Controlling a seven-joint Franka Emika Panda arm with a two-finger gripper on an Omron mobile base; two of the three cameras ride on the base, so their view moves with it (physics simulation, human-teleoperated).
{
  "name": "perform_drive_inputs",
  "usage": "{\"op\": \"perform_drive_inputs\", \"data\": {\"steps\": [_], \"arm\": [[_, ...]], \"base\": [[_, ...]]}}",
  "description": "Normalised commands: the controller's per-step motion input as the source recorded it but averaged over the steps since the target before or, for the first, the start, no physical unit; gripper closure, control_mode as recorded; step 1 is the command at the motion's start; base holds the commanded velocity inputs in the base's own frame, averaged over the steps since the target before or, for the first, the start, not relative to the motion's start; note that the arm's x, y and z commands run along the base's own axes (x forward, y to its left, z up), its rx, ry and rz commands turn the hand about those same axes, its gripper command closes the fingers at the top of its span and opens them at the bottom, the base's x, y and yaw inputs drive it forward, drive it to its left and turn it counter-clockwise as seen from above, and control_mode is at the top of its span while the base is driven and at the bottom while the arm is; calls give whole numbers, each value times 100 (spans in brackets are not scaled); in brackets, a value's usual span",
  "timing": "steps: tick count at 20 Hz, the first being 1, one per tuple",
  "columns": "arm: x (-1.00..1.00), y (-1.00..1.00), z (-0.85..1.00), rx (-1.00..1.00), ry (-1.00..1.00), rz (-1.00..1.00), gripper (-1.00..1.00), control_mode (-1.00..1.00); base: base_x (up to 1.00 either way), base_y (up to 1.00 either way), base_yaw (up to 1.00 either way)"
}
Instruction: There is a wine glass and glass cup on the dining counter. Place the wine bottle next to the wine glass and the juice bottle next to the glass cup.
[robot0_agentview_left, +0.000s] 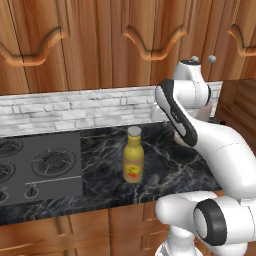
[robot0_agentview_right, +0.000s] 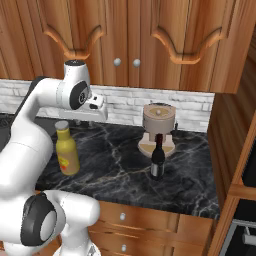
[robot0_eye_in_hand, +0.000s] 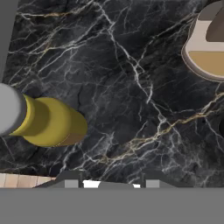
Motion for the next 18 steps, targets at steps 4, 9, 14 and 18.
{"op": "perform_drive_inputs", "data": {"steps": [4, 9, 14, 18], "arm": [[-7, 1, 0, 0, -1, 0, -100, -100], [-22, 21, 3, -1, -6, 0, -100, -100], [-17, 33, 2, -1, -4, 0, -100, -100], [-11, 31, 0, 0, -7, 0, -100, -100]], "base": [[0, 0, 0], [0, 0, 0], [0, 0, 0], [0, 0, 0]]}}
